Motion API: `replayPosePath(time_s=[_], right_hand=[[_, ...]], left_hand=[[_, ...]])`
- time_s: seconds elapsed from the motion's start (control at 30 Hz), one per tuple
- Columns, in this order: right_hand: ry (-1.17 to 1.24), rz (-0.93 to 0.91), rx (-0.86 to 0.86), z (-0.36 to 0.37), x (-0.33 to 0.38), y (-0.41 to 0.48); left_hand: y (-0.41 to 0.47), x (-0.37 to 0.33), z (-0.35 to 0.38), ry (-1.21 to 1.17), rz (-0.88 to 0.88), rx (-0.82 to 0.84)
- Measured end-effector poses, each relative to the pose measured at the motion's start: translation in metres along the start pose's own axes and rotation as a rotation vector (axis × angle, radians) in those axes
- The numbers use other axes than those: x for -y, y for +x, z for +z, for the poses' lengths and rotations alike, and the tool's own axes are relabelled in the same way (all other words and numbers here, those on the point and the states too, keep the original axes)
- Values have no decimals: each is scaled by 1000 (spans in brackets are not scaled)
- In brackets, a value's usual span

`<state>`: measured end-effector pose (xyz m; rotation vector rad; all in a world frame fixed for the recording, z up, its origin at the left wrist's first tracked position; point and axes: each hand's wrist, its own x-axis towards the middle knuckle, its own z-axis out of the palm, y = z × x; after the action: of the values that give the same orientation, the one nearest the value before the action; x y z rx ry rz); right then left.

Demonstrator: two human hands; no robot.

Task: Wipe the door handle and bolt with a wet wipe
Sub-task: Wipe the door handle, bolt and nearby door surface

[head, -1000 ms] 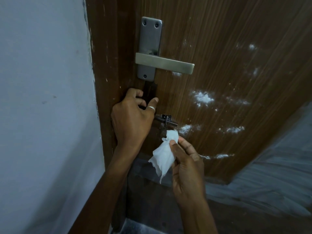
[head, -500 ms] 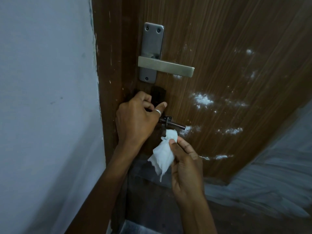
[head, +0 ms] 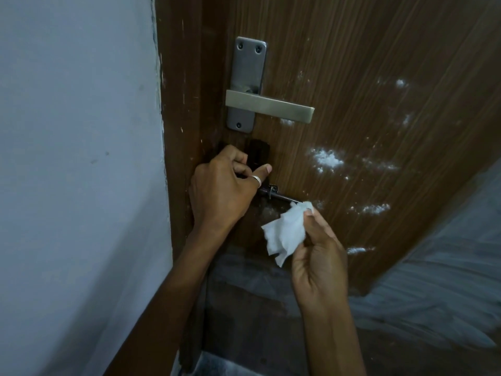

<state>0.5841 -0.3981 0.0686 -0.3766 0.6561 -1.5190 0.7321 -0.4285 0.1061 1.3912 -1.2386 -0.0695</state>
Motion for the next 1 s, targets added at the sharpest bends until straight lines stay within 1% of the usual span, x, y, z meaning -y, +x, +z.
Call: replayPosePath(time_s=[0.13, 0.2, 0.27, 0.37, 0.5, 0.63, 0.7, 0.83, 1.0], right_hand=[[-126, 77, 7, 14, -15, 3], [-94, 108, 29, 24, -20, 5], [-7, 116, 13, 23, -16, 8], [29, 55, -7, 7, -3, 5], [-87, 2, 18, -15, 11, -11], [-223, 5, 5, -24, 0, -18], [-250, 22, -6, -27, -8, -18], [-372, 60, 29, -29, -19, -17], [-469, 54, 51, -25, -27, -21]], left_hand=[[1, 1, 1, 8, -4, 7], [1, 0, 1, 5, -12, 13], [1, 0, 1, 7, -16, 14], [1, 1, 1, 22, -6, -3], [2, 2, 5, 55, 19, -58], [1, 1, 5, 92, 44, -103], [0, 0, 4, 97, 58, -105], [-7, 3, -3, 99, 77, -102], [-9, 4, -7, 137, 106, -96]])
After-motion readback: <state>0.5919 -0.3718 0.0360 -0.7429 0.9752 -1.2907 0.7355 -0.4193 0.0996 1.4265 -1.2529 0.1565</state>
